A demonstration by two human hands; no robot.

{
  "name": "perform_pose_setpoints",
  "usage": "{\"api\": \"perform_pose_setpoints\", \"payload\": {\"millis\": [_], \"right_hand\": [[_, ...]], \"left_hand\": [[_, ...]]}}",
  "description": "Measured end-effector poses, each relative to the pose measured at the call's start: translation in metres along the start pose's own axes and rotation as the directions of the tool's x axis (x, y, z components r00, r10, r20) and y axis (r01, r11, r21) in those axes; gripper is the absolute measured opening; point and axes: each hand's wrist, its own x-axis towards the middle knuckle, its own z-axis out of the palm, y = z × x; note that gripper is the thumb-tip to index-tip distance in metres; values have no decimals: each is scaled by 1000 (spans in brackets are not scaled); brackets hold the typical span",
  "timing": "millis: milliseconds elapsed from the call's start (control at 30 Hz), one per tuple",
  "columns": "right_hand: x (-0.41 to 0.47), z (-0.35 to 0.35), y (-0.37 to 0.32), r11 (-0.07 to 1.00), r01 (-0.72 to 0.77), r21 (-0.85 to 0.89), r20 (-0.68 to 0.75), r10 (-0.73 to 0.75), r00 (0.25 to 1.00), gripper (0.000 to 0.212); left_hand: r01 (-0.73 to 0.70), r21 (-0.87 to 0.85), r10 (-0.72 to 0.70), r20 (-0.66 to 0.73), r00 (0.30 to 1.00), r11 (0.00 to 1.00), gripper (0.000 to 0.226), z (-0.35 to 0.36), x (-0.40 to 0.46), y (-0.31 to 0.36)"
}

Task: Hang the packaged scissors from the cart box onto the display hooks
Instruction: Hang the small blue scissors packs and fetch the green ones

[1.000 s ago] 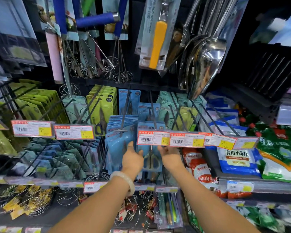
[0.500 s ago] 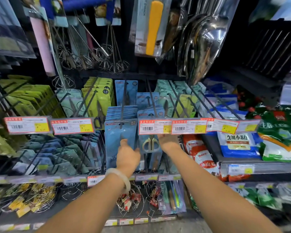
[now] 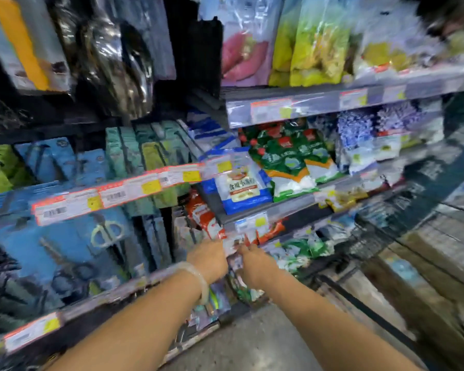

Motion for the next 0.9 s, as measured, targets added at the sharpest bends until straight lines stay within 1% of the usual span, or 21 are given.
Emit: {"api": "perform_pose_setpoints", "payload": {"millis": [33,100,200,267,333,433,500,533,667,767,833,900], "right_hand": [[-9,-8,28,1000,-21,-14,-15,21,1000,52],[-28,-21,86,996,-80,-39,-36,79,996,50],[-62,-40,173,979,-202,-23,-81,200,976,48],[-87,-51,231,957,-292,0,-88,291,953,45],[-113,-57,287,935,-351,53,-96,354,930,43],[-145,-63,362,891,-434,137,-127,450,884,34],[-162,-68,401,855,-490,169,-116,511,852,33],[-169,-71,418,838,-512,189,-110,536,837,36],[-176,-74,473,771,-585,252,-81,619,781,52],[-167,-75,511,730,-612,303,-58,656,753,48],[-155,-78,540,705,-630,325,-58,680,731,45],[-138,-82,571,680,-648,343,-55,703,709,46]], "left_hand": [[-67,43,67,3,998,997,40,4,1,30],[-159,125,159,3,987,979,41,14,3,91],[-308,258,309,37,950,916,38,35,3,185],[-383,278,377,78,923,881,39,52,5,245],[-441,290,420,133,898,850,39,70,6,301],[-545,320,509,196,838,775,37,89,2,374],[-604,331,559,230,797,725,35,98,2,411],[-626,337,576,245,780,704,34,102,5,427],[-657,360,602,267,753,662,36,114,28,473],[-674,395,601,308,738,625,47,120,58,504],[-686,402,606,324,726,607,46,124,84,527],[-692,412,612,327,720,593,42,131,115,552]]}}
